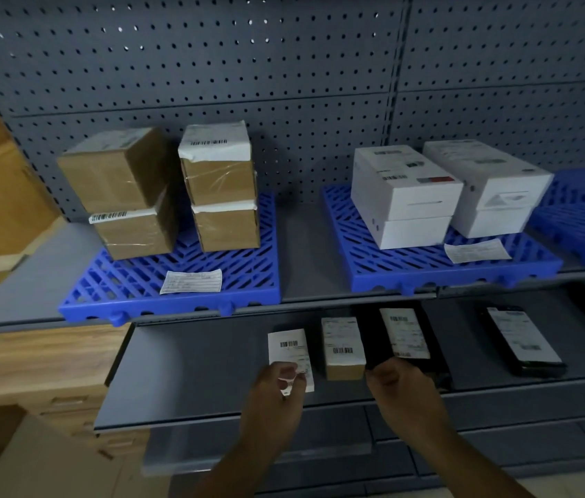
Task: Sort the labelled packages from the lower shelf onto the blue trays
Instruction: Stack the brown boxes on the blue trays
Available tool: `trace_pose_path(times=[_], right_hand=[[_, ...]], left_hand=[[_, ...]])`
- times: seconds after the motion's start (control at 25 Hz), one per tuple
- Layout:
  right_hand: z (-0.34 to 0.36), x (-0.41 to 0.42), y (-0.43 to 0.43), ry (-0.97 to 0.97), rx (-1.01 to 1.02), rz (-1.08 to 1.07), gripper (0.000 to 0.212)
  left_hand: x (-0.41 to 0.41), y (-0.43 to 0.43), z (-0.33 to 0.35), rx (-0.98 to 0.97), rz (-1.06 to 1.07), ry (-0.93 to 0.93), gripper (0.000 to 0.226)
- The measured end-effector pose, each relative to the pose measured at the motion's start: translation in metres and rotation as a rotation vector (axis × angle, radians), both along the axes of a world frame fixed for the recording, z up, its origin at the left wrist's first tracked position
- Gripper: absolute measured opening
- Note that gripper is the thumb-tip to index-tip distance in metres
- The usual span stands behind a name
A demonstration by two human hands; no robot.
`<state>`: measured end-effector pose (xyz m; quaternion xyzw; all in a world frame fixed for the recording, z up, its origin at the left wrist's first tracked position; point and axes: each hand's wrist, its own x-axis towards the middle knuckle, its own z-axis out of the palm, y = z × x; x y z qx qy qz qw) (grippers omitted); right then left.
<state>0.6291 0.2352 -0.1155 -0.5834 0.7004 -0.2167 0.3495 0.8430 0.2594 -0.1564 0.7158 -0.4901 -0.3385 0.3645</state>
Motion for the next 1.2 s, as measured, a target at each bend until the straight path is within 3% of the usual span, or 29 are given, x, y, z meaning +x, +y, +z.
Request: trace_pose_path(times=[0.24,0.32,0.44,0.6,0.8,0.96,1.04,1.12,1.2], right_hand=[[-0.025,-0.006,-0.036,0.038,0.071,0.015,0.025],[-0.059,-0.008,-0.06,0.028,-0.014,-0.007,0.031],[-0.12,-0.005,-0.097,-0.133,-0.113,-0.08,0.045],[-0.183,-0.002,-0.126,-0.219,-0.103,-0.099,0.071],[-0.206,0.012,-0.147,-0.222,-0.081,-0.121,0.097],[-0.214,0.022,-0.147,-0.108,-0.17,-0.064,0.1],[-0.217,0.026,-0.136,-0.186,-0.189,-0.095,0.096],[-0.218,0.03,-0.122,-0.248,-0.228,-0.128,0.085],[-0.214,0.034,-0.113,-0.28,-0.28,-0.146,0.075]], left_hand=[[0.002,-0.029,-0.026,0.066,0.084,-0.111,0.021],[0.004,-0.045,-0.052,0.101,0.129,-0.157,0.032],[0.006,-0.071,-0.098,0.188,0.18,-0.275,0.056],[-0.002,-0.09,-0.138,0.262,0.229,-0.295,0.085],[0.002,-0.103,-0.16,0.321,0.323,-0.34,0.109],[0.009,-0.104,-0.173,0.362,0.257,-0.402,0.103],[0.004,-0.102,-0.179,0.311,0.296,-0.386,0.101],[-0.003,-0.099,-0.181,0.226,0.323,-0.272,0.09],[-0.008,-0.097,-0.179,0.093,0.332,-0.001,0.066]])
